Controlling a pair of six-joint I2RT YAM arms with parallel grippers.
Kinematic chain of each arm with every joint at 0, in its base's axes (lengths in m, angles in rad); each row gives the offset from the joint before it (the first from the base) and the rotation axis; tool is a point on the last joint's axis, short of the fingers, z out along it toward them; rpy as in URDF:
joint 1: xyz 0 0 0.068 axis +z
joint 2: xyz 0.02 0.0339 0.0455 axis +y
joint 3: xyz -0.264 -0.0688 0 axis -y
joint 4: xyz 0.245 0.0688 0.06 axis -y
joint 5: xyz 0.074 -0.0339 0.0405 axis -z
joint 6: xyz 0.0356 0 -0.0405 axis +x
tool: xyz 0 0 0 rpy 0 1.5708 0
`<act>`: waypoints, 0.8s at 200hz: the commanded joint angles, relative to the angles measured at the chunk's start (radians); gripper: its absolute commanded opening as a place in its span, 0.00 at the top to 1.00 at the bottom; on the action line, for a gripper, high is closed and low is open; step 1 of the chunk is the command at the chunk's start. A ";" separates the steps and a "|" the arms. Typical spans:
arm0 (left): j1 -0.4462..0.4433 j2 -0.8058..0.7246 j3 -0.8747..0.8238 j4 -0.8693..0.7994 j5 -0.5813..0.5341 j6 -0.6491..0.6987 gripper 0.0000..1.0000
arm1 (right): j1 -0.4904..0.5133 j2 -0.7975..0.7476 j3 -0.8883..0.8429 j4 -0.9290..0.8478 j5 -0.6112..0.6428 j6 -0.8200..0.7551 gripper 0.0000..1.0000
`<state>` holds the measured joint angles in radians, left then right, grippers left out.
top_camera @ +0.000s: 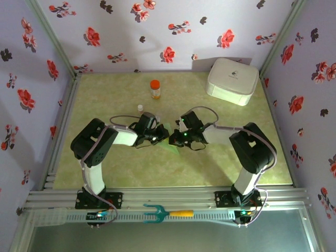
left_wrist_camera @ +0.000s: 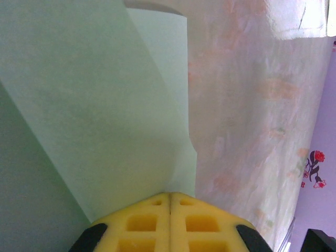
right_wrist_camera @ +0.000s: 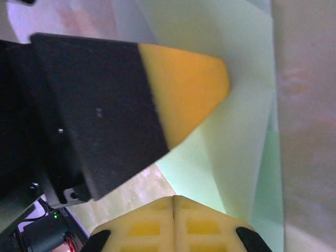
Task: Fold a paper plane with a square sheet of paper (pick it up from the middle)
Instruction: Fourth fold the wing at the center of the table.
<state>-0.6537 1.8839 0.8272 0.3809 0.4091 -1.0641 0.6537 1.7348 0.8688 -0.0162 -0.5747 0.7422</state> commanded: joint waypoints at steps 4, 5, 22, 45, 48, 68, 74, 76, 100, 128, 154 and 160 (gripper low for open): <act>0.005 0.034 -0.014 -0.053 -0.015 0.019 0.94 | 0.009 0.035 0.027 -0.041 0.002 -0.027 1.00; 0.004 0.034 -0.014 -0.053 -0.015 0.019 0.94 | 0.010 0.035 0.027 -0.041 0.003 -0.027 1.00; 0.005 0.030 -0.014 -0.053 -0.016 0.019 0.94 | 0.011 0.035 0.025 -0.051 0.025 -0.031 0.99; 0.005 0.033 -0.013 -0.051 -0.015 0.018 0.94 | 0.007 0.076 0.028 -0.081 0.038 -0.052 0.99; 0.005 0.033 -0.013 -0.051 -0.016 0.018 0.94 | 0.008 0.081 0.023 -0.078 0.039 -0.053 0.99; 0.005 0.030 -0.014 -0.055 -0.016 0.019 0.94 | 0.007 0.082 -0.034 -0.038 0.045 -0.034 0.99; 0.006 0.029 -0.016 -0.054 -0.015 0.021 0.94 | 0.007 0.080 -0.056 -0.028 0.045 -0.030 0.99; 0.006 0.029 -0.016 -0.054 -0.016 0.020 0.94 | 0.007 0.078 -0.062 -0.025 0.045 -0.030 0.99; 0.006 0.030 -0.019 -0.051 -0.015 0.019 0.94 | 0.006 0.055 -0.123 0.013 0.042 -0.012 0.98; 0.006 0.032 -0.019 -0.051 -0.016 0.018 0.94 | -0.003 0.019 -0.148 0.019 0.043 -0.010 0.97; 0.006 0.032 -0.017 -0.054 -0.017 0.019 0.94 | -0.003 -0.027 -0.123 -0.004 0.030 -0.021 0.95; 0.006 0.032 -0.017 -0.054 -0.017 0.018 0.94 | -0.002 -0.044 -0.116 -0.010 0.030 -0.027 0.95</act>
<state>-0.6548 1.8839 0.8272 0.3763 0.4236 -1.0641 0.6533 1.7424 0.7574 0.0784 -0.5541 0.7177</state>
